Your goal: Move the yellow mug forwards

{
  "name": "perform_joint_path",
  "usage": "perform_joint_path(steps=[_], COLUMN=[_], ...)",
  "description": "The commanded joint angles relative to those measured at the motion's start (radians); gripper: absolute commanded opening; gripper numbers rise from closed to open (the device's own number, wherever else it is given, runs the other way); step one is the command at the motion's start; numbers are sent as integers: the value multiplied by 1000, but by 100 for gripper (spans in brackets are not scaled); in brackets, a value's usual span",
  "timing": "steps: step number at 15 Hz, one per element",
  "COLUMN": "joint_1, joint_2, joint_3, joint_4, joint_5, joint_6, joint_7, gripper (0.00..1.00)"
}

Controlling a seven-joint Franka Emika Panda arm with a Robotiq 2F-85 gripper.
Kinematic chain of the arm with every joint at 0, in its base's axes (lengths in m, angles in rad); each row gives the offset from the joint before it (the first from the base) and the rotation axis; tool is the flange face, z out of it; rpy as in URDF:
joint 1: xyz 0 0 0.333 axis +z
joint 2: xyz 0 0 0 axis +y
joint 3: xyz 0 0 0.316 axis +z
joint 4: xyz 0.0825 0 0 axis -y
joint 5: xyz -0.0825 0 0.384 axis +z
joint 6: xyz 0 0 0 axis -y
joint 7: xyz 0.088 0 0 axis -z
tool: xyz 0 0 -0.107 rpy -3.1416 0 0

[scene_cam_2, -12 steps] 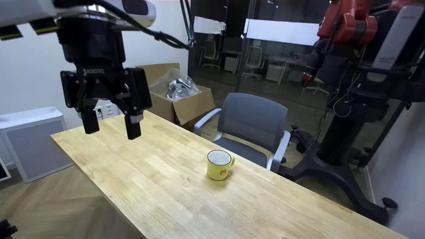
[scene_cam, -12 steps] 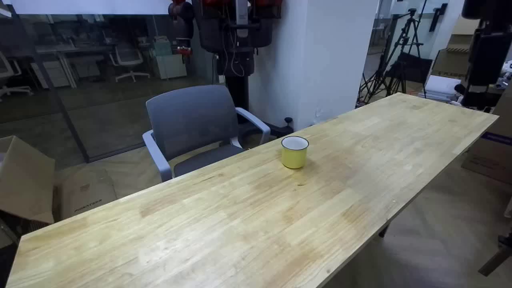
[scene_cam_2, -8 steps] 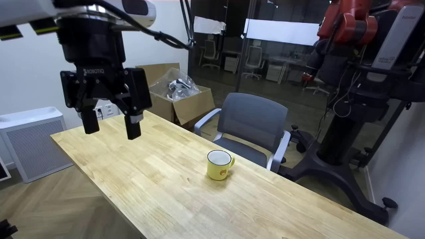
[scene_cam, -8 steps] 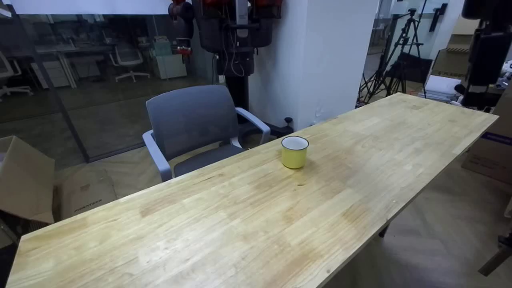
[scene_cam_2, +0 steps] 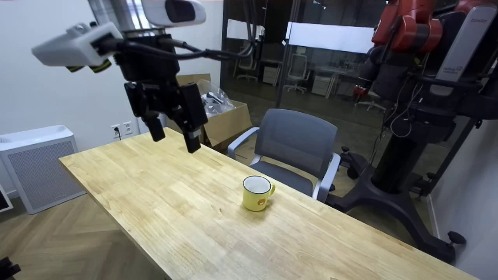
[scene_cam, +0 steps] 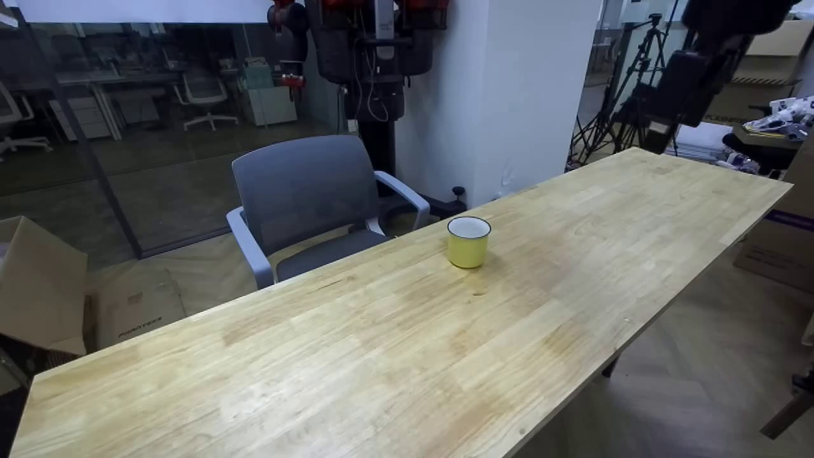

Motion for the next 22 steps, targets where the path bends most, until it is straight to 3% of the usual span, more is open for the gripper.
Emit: perform_joint_path(steps=[1,4,5,10,14,15,18,21,22], joint_1=[-12,-15,-13,-11,-12,-10,16,-3,5], joint_2=[152,261,176,200,314,353,443,524,458], joint_3=[-22,-11,-24,-24,-17,-22,-44,-51,-45], joint_4=[75,115,58,64,138,175,306,424,326], joint_5=[87,164,144,145,193,219,376,339,356], joint_6=[151,320,252,266,337,325,133,9,75], joint_7=[83,150,65,65,162,175,109,193,130], gripper=[100,100,100,100,100,100,100,100,100])
